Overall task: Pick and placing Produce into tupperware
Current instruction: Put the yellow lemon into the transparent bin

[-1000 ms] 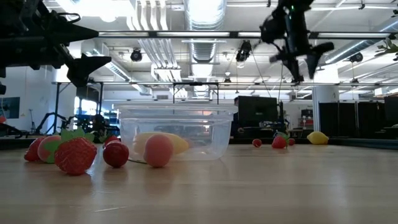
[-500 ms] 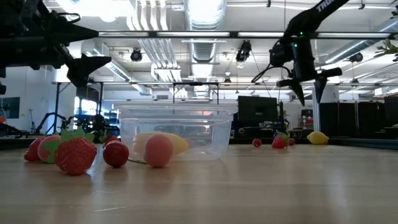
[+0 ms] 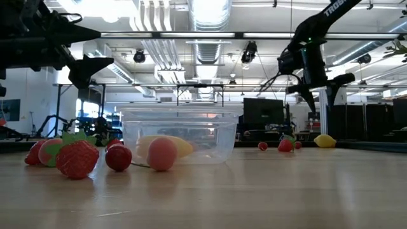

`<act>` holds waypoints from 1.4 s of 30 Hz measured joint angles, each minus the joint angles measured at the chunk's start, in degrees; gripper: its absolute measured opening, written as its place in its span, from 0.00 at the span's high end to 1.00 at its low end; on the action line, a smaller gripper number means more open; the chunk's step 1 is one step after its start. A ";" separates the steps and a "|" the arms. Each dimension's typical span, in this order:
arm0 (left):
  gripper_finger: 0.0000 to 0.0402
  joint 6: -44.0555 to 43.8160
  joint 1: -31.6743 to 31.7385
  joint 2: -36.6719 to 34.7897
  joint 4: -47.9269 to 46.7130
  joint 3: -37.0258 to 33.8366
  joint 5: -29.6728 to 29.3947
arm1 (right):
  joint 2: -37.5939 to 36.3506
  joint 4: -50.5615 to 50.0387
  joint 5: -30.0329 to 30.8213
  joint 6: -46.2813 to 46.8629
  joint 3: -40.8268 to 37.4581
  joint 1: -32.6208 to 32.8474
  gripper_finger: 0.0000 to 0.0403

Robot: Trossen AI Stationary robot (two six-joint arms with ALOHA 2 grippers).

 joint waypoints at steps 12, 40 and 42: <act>0.22 0.00 0.01 0.08 0.01 0.00 0.00 | -0.03 9.46 -13.59 18.31 -6.11 0.70 0.49; 0.22 -0.01 -0.01 0.04 0.03 0.00 -0.01 | -23.80 13.46 2.27 83.58 -24.15 4.79 0.49; 0.22 0.01 -0.01 0.04 0.03 0.00 0.00 | -23.76 16.40 1.90 83.75 -24.69 4.76 0.49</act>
